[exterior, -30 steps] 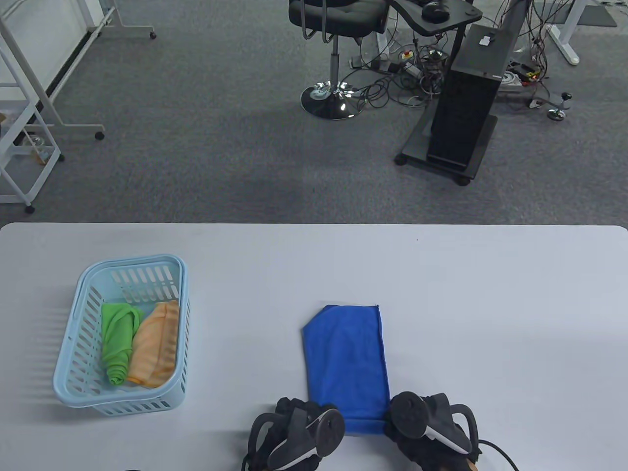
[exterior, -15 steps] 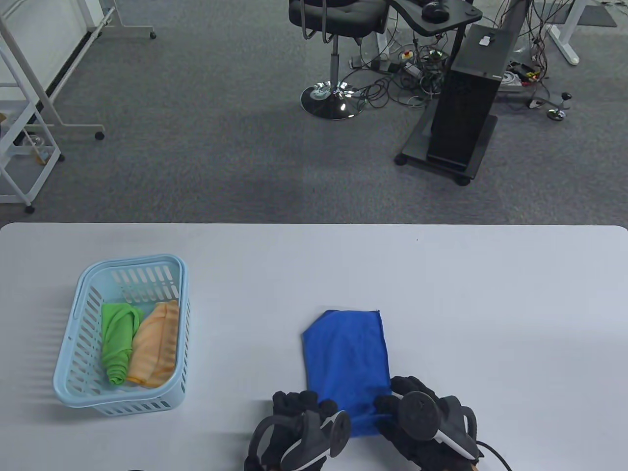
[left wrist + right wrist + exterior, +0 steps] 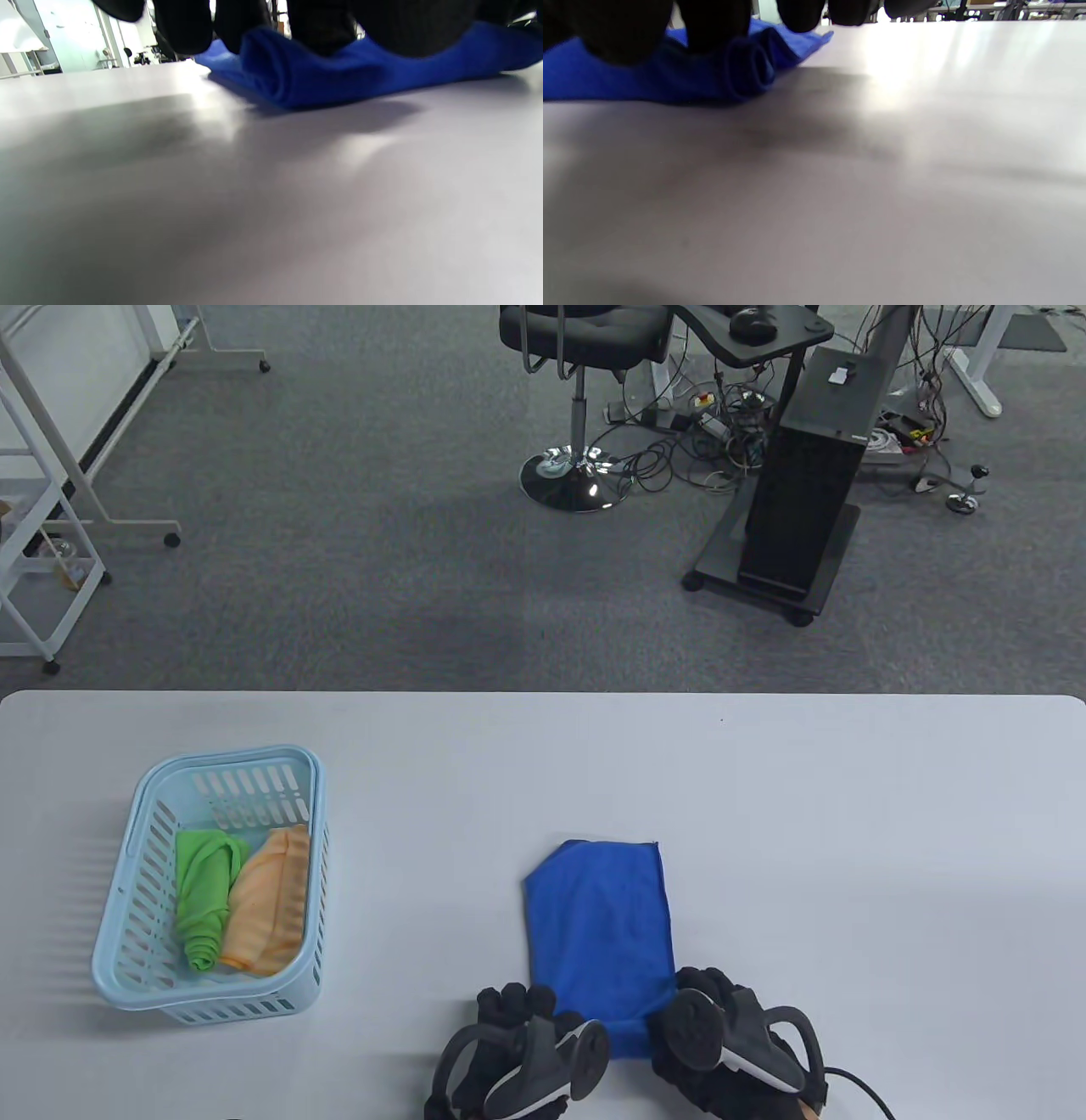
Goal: Roll rectangular towel into towel roll
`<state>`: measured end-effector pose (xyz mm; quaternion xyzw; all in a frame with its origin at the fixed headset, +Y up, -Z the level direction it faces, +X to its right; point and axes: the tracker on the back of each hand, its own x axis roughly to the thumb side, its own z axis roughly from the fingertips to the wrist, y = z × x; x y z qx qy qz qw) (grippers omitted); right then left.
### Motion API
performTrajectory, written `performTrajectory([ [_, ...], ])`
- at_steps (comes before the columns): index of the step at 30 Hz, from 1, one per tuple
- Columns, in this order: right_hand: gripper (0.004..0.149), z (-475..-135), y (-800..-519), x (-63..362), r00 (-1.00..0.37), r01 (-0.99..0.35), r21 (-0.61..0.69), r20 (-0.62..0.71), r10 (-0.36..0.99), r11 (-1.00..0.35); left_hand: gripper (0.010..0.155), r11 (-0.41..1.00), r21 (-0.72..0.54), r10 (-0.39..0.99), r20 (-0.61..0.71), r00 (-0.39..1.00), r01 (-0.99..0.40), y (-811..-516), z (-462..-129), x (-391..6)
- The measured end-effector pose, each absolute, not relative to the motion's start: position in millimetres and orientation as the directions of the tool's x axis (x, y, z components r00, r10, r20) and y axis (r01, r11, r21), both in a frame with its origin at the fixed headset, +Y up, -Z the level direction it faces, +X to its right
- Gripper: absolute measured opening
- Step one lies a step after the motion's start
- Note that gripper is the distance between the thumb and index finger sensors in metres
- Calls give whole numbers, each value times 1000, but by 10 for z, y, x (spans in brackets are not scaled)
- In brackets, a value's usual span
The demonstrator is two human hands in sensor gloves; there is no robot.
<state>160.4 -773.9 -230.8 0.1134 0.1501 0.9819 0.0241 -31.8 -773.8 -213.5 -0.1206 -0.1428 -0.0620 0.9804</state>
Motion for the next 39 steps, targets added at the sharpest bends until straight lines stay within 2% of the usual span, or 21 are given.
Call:
performTrajectory([
  [3, 64, -2325, -7747, 1595, -976, -18, 307, 203, 84, -951, 70, 945, -245, -138, 299, 944, 216, -7742, -2147, -300],
  [10, 63, -2326, -7753, 1561, -979, -2, 285, 195, 60, -958, 69, 943, -236, -160, 300, 941, 235, -7716, -2141, -294],
  [21, 59, -2359, -7753, 1570, -981, -27, 291, 174, 80, -956, 68, 948, -264, -102, 277, 955, 178, -7700, -2149, -303],
  [24, 64, -2339, -7756, 1537, -978, 38, 286, 208, 23, -957, 71, 941, -287, -105, 258, 960, 180, -7724, -2152, -308],
  [27, 66, -2331, -7784, 1498, -977, 81, 289, 213, -18, -954, 66, 948, -263, -117, 233, 965, 178, -7714, -2172, -314],
  [31, 54, -2340, -7793, 1489, -981, 69, 278, 194, -14, -958, 57, 960, -245, -79, 231, 970, 137, -7726, -2186, -327],
  [39, 49, -2381, -7785, 1552, -976, -21, 306, 199, 85, -952, 51, 969, -246, 23, 218, 976, 32, -7676, -2198, -397],
])
